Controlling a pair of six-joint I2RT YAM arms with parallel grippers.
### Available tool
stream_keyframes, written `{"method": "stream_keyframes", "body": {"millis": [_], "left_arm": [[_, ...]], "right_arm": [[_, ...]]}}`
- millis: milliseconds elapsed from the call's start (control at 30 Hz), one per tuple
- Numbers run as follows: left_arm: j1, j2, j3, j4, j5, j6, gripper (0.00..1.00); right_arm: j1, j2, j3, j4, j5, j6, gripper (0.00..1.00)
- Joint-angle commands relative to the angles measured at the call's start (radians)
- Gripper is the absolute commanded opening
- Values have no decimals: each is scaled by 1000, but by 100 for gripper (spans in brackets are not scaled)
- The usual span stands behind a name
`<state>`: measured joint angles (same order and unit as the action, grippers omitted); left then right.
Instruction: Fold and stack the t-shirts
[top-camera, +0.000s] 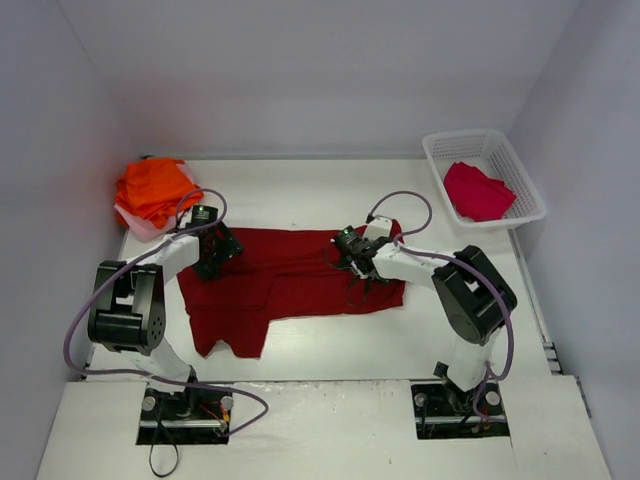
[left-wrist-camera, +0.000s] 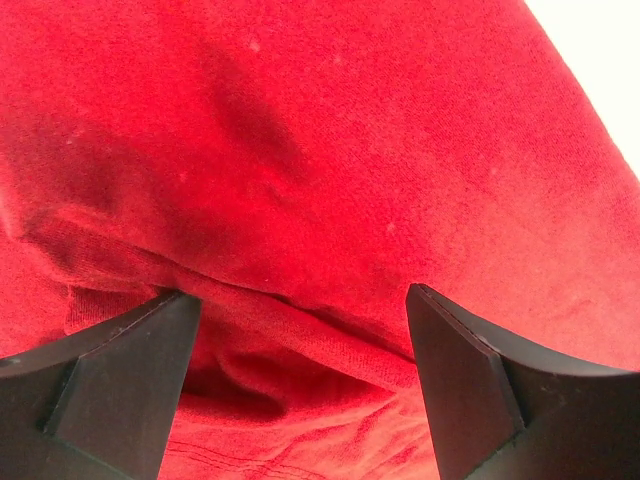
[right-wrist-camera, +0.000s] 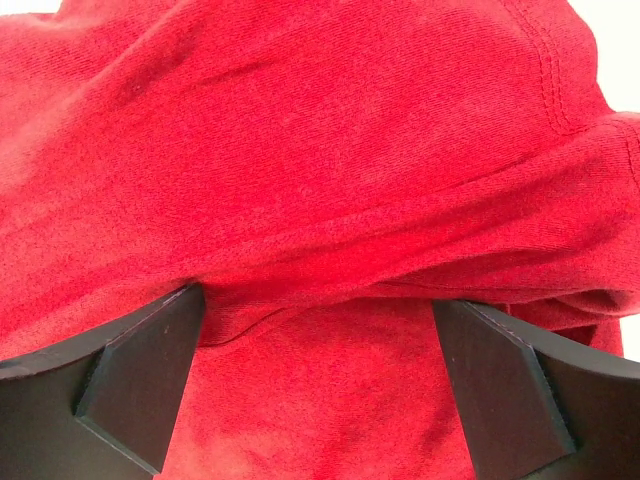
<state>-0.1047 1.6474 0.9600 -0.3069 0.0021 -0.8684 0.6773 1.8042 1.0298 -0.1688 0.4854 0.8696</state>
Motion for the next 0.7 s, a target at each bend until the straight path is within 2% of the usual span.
{"method": "stream_keyframes", "body": {"millis": [0,667], "left_arm": [[-4,49,11,45,-4,8,79],[-78,143,91,43,-17,-20,79]], "right_arm": [[-35,-36,-17,-29,35,9,94],[-148,40,75,-3,27,-89,95]]}}
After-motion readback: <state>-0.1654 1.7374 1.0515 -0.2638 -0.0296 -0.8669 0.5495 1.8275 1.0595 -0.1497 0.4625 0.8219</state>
